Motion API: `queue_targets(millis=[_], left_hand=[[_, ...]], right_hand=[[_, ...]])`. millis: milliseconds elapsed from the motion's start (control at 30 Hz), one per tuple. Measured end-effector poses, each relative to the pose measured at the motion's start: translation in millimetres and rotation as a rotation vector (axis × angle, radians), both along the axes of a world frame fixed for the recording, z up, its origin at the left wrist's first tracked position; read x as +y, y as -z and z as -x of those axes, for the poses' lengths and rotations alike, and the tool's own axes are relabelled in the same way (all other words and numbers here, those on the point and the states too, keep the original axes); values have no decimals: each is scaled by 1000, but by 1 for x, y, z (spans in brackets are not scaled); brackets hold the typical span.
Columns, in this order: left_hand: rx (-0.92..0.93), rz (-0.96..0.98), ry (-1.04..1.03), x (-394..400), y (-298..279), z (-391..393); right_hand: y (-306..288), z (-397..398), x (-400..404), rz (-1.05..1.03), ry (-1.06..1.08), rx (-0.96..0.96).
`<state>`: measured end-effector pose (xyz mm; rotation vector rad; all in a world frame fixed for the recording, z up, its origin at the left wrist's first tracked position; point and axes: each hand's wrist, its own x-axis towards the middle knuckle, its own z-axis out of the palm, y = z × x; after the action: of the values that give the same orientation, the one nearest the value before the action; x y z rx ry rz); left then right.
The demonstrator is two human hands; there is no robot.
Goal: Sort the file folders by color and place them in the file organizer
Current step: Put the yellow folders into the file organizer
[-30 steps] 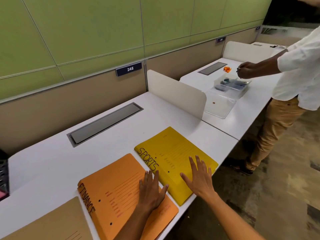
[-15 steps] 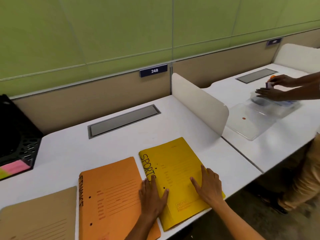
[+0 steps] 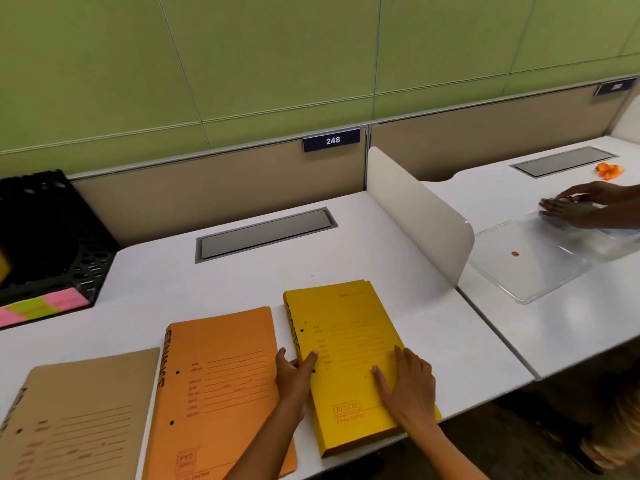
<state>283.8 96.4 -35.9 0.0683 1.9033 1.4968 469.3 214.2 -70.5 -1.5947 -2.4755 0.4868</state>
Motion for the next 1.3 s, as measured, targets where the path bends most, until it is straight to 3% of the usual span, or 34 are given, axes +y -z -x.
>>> queue_targets(millis=[100, 333, 533, 767, 1300], left_hand=[[-132, -75, 5, -7, 4, -3], [-85, -157, 15, -22, 2, -8], [82, -259, -17, -41, -29, 5], [346, -317, -136, -95, -69, 44], [740, -316, -348, -314, -140, 143]], right_hand=[[1, 3, 0, 9, -6, 14], [-4, 11, 0, 19, -31, 46], [-22, 43, -4, 75, -101, 127], [-73, 133, -39, 26, -262, 252], [-248, 346, -291, -159, -882, 760]])
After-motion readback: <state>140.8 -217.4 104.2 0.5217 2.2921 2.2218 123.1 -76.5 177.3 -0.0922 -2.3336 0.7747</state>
